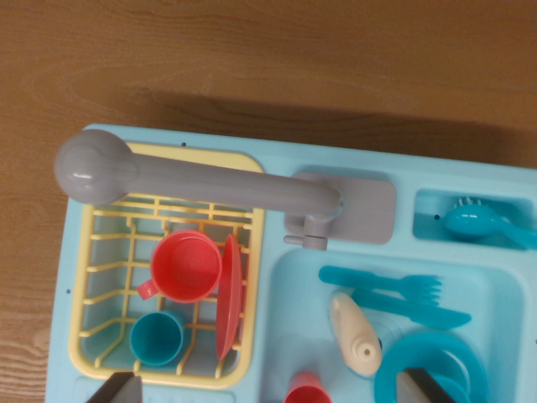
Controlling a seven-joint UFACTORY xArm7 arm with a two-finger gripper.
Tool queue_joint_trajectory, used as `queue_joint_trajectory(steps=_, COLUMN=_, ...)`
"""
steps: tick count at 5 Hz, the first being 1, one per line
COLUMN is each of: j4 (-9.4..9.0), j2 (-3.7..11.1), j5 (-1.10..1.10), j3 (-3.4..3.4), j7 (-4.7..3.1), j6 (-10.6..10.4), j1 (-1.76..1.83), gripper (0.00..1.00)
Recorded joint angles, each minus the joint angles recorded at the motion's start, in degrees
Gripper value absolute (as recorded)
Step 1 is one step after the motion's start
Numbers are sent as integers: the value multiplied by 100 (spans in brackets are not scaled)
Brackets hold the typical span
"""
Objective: Pick detergent from the sink
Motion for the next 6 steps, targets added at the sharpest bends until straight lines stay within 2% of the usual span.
queue_joint_trajectory(steps=1, j4=-117, j2=20, j5=16, j3=-15, j7=-83, j6=-139, j1=-11, gripper=0)
queue_joint_trajectory(steps=2, j4=-117, j2=20, j5=16, j3=-15, j7=-83, j6=-139, j1=-11, gripper=0)
queue_joint_trajectory(steps=3, j4=-265, j2=44, j5=36, j3=-33, j7=-189, j6=-314, j1=-26, gripper=0)
queue_joint_trajectory(steps=4, j4=-265, j2=44, j5=36, j3=-33, j7=-189, j6=-314, j1=-26, gripper=0)
queue_joint_trajectory(steps=5, j4=-428, j2=71, j5=59, j3=-54, j7=-305, j6=-507, j1=-42, gripper=0)
queue_joint_trajectory(steps=6, j4=-428, j2=71, j5=59, j3=-54, j7=-305, j6=-507, j1=-42, gripper=0)
